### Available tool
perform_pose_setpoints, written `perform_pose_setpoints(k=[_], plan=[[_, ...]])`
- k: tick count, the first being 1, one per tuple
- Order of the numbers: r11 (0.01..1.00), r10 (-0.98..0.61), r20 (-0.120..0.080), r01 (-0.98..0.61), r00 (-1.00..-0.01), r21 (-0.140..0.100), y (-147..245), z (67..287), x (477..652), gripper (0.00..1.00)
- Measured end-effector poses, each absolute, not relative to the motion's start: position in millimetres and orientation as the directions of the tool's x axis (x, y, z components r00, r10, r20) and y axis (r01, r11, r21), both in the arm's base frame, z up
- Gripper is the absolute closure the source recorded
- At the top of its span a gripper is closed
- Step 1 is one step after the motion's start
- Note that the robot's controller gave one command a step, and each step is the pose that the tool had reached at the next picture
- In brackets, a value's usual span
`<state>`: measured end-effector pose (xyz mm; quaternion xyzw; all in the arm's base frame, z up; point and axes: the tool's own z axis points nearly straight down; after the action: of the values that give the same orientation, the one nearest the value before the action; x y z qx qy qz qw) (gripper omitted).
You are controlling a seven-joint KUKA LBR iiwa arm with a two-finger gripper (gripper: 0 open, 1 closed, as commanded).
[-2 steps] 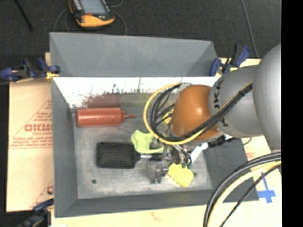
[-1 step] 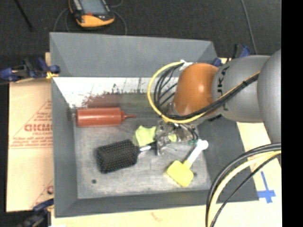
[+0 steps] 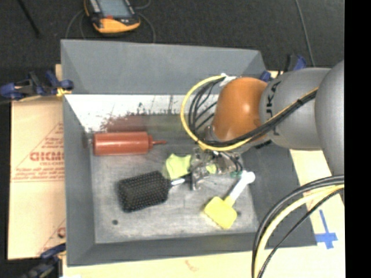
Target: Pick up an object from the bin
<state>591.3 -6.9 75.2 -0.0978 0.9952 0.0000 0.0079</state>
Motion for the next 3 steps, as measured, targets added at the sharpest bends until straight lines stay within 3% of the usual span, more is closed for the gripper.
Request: perform_pose_setpoints(k=[1,2,3], plan=[[0.962,-0.271,0.000,-0.271,-0.962,0.001,-17,97,596.6,1.00],[0.975,-0.220,0.000,-0.220,-0.975,-0.001,-4,163,619.0,1.00],[0.983,-0.182,-0.005,-0.182,-0.983,0.001,-40,197,624.5,1.00]])
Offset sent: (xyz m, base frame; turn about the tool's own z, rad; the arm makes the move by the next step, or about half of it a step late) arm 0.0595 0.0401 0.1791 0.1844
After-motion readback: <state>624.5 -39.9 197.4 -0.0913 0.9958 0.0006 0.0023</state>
